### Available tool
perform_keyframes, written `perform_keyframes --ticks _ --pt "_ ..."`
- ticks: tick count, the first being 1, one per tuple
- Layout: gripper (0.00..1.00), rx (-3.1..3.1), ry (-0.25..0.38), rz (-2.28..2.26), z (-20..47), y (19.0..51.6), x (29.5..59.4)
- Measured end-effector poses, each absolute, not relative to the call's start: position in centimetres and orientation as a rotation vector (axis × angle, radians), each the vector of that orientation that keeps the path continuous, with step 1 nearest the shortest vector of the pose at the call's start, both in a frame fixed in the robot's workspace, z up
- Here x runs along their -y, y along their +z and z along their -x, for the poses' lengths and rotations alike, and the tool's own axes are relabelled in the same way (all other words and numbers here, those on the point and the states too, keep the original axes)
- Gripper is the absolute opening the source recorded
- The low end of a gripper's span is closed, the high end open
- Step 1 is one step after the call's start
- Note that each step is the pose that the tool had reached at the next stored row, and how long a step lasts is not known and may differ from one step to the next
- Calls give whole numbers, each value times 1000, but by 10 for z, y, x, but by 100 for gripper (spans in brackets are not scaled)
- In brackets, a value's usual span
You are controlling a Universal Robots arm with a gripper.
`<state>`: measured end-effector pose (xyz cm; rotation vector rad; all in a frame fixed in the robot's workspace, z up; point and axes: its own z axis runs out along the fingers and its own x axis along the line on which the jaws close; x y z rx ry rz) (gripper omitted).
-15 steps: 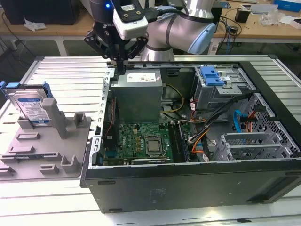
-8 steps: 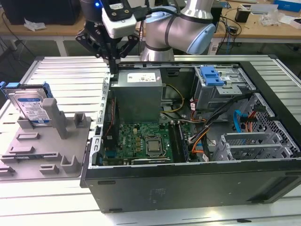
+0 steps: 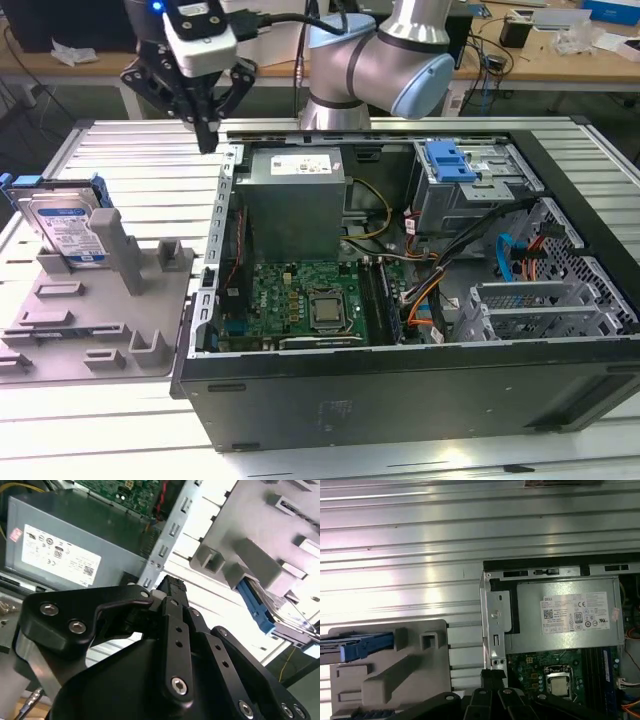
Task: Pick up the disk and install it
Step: 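Reach for the disk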
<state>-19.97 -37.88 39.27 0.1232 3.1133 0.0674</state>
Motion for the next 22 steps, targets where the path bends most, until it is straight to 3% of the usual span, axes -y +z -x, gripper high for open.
perform_keyframes --ticks 22 --pt "11 -3113 67 -124 297 389 349"
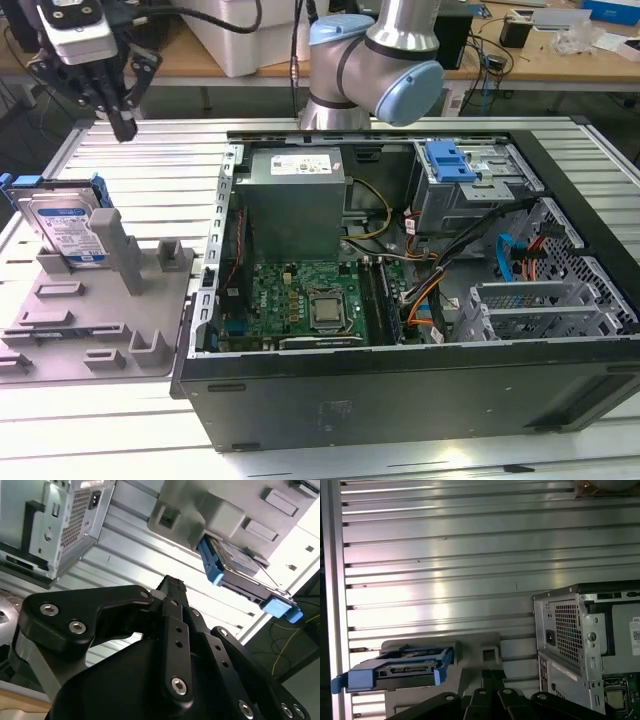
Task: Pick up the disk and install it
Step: 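Reach for the disk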
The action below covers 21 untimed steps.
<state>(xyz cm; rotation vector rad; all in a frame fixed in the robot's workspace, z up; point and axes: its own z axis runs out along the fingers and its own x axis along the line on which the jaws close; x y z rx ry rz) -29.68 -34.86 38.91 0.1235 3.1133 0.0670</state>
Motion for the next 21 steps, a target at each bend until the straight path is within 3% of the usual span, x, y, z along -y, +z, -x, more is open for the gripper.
perform_keyframes --ticks 21 --pt "11 -3113 66 -124 406 386 333"
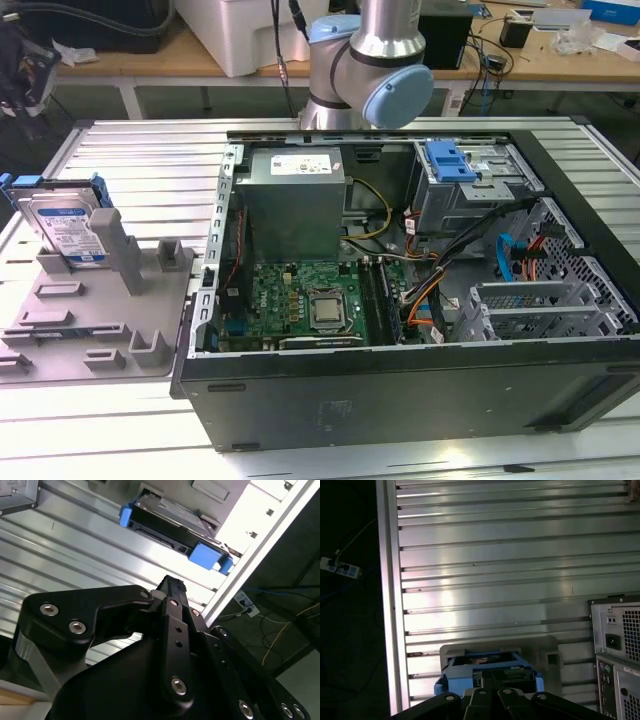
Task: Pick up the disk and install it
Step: 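Reach for the disk, then pick up the disk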
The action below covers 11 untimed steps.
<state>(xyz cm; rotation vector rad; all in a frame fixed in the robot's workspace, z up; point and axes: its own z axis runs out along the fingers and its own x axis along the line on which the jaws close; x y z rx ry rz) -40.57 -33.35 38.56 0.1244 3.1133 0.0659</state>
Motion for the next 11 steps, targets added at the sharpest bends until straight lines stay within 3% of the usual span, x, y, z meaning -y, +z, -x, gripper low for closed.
perform_keyframes --ticks 11 --pt "11 -3113 65 -124 425 384 332"
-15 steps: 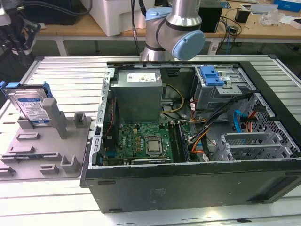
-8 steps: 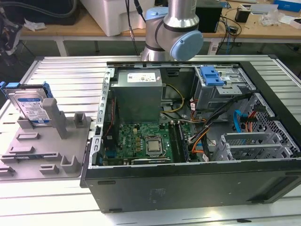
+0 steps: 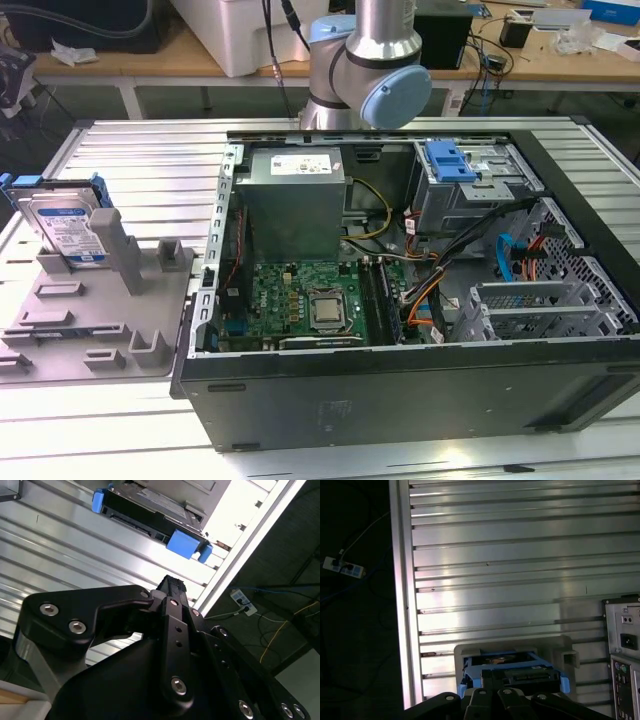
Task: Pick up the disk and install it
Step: 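Pick up the disk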
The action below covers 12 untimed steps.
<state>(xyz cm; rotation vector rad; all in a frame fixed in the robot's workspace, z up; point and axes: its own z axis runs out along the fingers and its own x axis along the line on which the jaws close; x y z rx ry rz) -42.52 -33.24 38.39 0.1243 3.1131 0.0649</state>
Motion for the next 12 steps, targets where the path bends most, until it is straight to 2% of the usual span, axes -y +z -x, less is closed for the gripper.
perform_keyframes --ticks 12 --pt "11 -3113 65 -124 426 384 332"
